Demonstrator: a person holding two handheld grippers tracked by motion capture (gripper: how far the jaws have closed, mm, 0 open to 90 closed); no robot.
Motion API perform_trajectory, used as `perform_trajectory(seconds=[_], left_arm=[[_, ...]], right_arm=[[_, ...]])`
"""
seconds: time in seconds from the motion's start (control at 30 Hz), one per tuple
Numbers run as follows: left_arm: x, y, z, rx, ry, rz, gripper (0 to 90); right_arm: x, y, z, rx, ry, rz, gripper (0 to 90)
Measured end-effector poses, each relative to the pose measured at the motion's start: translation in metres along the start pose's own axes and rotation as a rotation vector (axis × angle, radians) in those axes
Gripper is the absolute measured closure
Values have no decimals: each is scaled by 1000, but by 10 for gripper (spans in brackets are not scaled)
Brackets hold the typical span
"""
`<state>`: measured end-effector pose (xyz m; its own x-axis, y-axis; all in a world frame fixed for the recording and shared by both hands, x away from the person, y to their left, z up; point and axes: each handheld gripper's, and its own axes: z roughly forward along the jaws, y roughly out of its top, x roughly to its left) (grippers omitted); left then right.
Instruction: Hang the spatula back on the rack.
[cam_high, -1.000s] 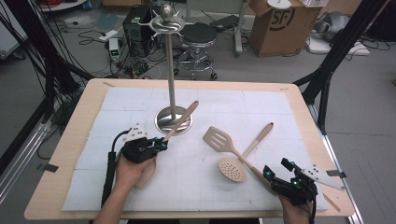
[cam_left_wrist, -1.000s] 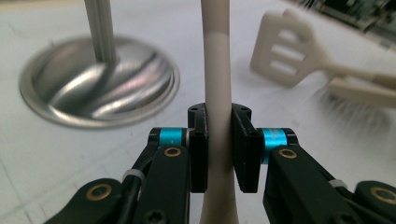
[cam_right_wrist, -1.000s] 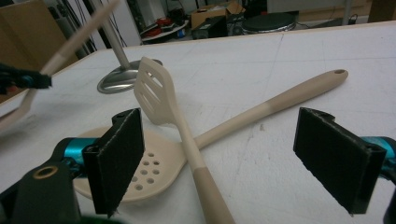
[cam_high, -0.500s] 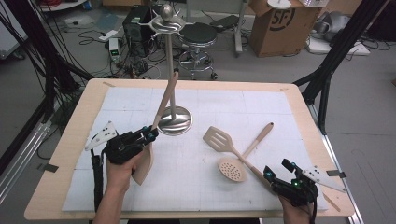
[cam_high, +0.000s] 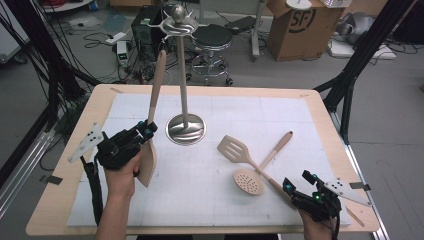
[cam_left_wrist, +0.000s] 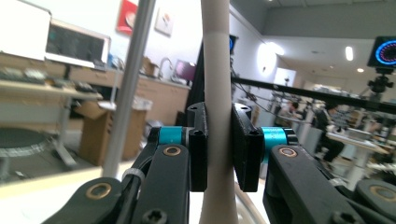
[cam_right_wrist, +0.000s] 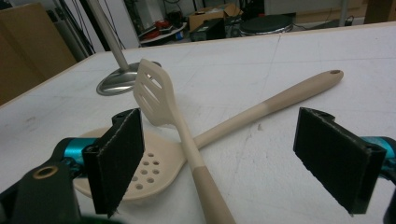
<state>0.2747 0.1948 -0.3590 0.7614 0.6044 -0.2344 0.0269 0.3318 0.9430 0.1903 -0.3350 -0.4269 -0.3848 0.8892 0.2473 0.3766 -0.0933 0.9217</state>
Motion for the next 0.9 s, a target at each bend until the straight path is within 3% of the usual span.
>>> perform_trajectory(seconds=[0.07, 0.1, 0.47, 0.7, 0.9], left_arm=[[-1, 5, 3, -7, 12, 9, 784], [-2, 9, 5, -1, 34, 32, 784], [4, 25, 16, 32, 97, 69, 784], [7, 27, 27, 68, 95, 78, 784], [12, 20, 30, 97, 131, 65, 784]], right_arm=[[0, 0, 1, 0, -2, -3, 154], [1, 0, 1, 3, 1, 0, 154], [0, -1, 2, 10, 8, 0, 154], [0, -1, 1, 5, 4, 3, 154], [0, -1, 0, 7, 3, 4, 154]])
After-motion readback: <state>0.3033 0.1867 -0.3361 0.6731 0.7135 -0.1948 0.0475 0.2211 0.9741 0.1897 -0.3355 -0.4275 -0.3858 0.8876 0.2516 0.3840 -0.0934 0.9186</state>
